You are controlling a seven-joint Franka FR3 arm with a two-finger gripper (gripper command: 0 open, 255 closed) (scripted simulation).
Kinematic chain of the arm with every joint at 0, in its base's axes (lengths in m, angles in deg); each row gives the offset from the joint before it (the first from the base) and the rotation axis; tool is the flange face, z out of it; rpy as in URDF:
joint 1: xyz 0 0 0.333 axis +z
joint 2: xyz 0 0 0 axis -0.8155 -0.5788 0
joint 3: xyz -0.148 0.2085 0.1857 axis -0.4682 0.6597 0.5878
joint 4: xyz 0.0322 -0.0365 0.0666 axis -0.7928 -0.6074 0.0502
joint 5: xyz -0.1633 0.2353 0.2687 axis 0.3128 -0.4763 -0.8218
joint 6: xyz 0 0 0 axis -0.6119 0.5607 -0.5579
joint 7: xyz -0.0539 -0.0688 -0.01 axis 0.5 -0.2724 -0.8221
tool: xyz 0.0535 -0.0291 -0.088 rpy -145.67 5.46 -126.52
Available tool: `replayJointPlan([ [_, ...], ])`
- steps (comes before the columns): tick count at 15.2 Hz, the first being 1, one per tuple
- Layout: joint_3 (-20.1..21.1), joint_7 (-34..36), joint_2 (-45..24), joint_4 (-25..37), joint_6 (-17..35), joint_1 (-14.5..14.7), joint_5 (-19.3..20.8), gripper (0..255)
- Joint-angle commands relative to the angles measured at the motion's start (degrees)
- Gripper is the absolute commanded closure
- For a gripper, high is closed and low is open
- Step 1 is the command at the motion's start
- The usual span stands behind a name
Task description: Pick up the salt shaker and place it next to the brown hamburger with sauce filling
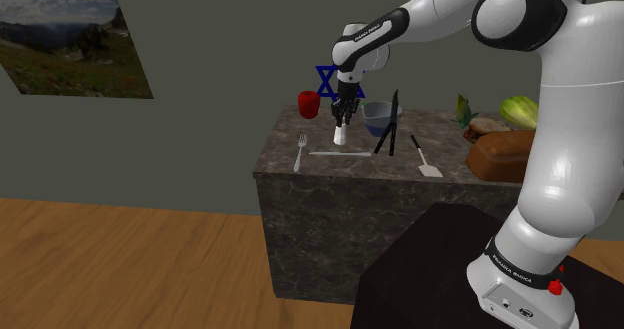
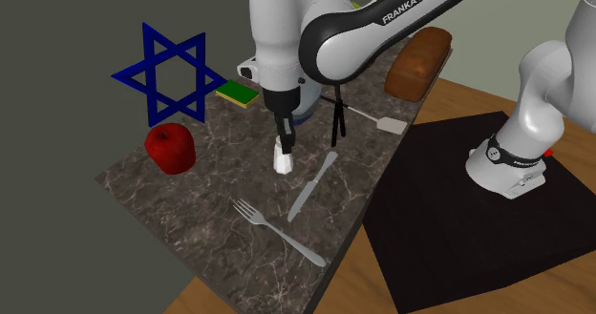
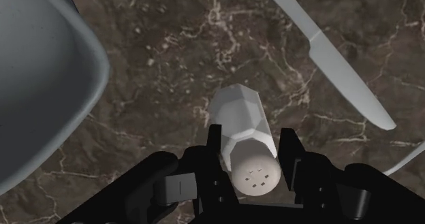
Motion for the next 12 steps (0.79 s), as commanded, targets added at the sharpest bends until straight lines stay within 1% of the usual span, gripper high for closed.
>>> replayJointPlan([
  [1,0.01,0.0,-0.02,-0.02,0.0,0.01,-0.01,255],
  [7,0.01,0.0,-0.01,-0.02,0.0,0.01,-0.01,255],
  [12,-0.08,0.4,1.48,1.82,-3.31,0.02,0.28,255],
])
